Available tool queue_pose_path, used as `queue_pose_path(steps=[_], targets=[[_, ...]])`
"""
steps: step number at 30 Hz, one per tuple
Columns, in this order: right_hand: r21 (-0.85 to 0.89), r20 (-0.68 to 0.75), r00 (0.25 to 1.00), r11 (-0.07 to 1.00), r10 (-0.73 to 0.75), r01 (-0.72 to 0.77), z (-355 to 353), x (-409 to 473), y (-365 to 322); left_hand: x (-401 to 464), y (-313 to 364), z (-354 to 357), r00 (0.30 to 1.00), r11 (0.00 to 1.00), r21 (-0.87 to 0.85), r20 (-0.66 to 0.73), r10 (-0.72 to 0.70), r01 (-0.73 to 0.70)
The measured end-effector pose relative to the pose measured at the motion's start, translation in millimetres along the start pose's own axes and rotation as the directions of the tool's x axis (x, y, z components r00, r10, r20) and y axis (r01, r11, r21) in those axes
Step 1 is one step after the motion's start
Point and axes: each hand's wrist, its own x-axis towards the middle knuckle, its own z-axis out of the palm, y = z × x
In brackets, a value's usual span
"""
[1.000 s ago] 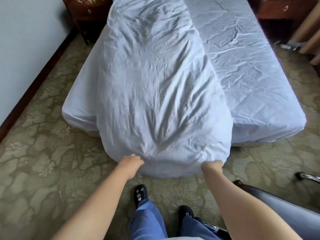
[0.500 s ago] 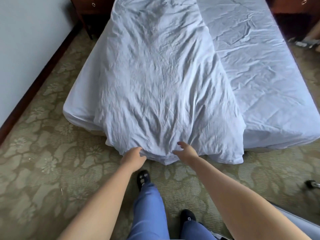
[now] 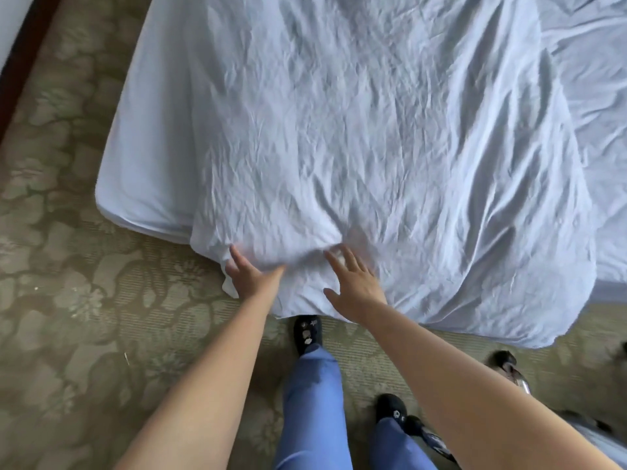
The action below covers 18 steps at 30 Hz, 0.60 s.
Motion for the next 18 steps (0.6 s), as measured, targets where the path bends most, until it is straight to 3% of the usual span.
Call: queue_pose_path(steps=[2, 4, 6, 8, 10, 14, 18], targets=[[-0.023, 0.016, 0.999, 0.999, 0.047, -0.047, 11, 17, -2, 25, -4, -1, 0.992, 0.992, -0.049, -0.046, -0.116, 0.114], [-0.057, 0.011, 0.997, 0.995, 0.077, -0.076, 23, 29, -1, 52, -16, 2, 0.985, 0.983, -0.059, 0.006, -0.171, 0.171], [-0.113, -0.011, 0.996, 0.990, 0.090, -0.090, 33, 36, 2, 75, -30, 4, 0.962, 0.967, -0.063, 0.140, -0.236, 0.246], [-0.155, -0.037, 0.994, 0.983, 0.099, -0.103, 45, 45, 7, 94, -42, 6, 0.888, 0.940, -0.023, 0.338, -0.312, 0.339], [-0.170, -0.090, 0.992, 0.980, 0.085, -0.100, 59, 50, 11, 107, -50, 7, 0.818, 0.942, 0.078, 0.475, -0.323, 0.326], [-0.158, -0.249, 0.967, 0.982, 0.060, -0.102, 82, 56, 17, 125, -63, 8, 0.748, 0.950, 0.224, 0.588, -0.308, 0.215], [-0.154, -0.355, 0.934, 0.984, 0.030, -0.090, 95, 60, 21, 134, -67, 12, 0.763, 0.953, 0.229, 0.575, -0.296, 0.197]])
